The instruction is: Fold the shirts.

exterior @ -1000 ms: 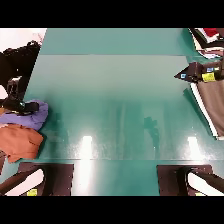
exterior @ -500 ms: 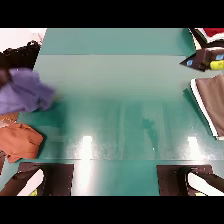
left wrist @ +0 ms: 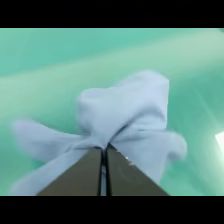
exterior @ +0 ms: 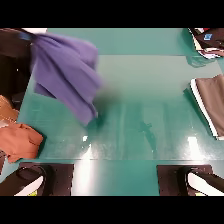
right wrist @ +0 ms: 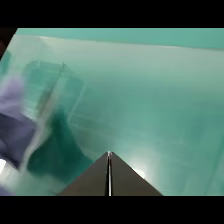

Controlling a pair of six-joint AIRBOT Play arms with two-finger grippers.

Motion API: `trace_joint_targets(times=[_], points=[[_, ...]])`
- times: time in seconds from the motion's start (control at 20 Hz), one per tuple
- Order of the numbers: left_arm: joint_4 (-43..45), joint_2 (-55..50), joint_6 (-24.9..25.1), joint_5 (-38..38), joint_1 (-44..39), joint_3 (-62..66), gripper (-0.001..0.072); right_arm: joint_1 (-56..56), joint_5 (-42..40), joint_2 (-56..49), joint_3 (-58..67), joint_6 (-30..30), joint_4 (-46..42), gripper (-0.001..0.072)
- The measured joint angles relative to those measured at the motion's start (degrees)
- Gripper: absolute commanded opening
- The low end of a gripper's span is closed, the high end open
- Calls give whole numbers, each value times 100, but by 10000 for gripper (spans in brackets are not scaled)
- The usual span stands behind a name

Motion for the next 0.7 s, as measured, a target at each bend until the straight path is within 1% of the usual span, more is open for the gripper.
trace_joint_targets(times=[0.1,0.15,0.2,0.25,0.35,0.45,0.6,0.7], points=[[-24,-553,15,-81,-680,31,26,0,22,11,39,0,0,15],[-26,-874,37,-107,-1034,44,195,0,28,11,50,0,0,15],[-52,-1191,107,-66,-1353,55,425,0,33,15,61,0,0,16],[-57,-1460,179,-20,-1593,61,457,0,33,20,68,0,0,15],[-33,-1893,310,85,-1882,66,457,0,37,20,74,2,0,15],[190,-2109,374,177,-1856,74,457,0,61,20,79,2,0,15],[463,-2282,393,116,-1228,48,458,0,85,20,79,2,-4,15],[378,-2369,361,37,-623,-142,458,0,107,20,79,2,-4,15]])
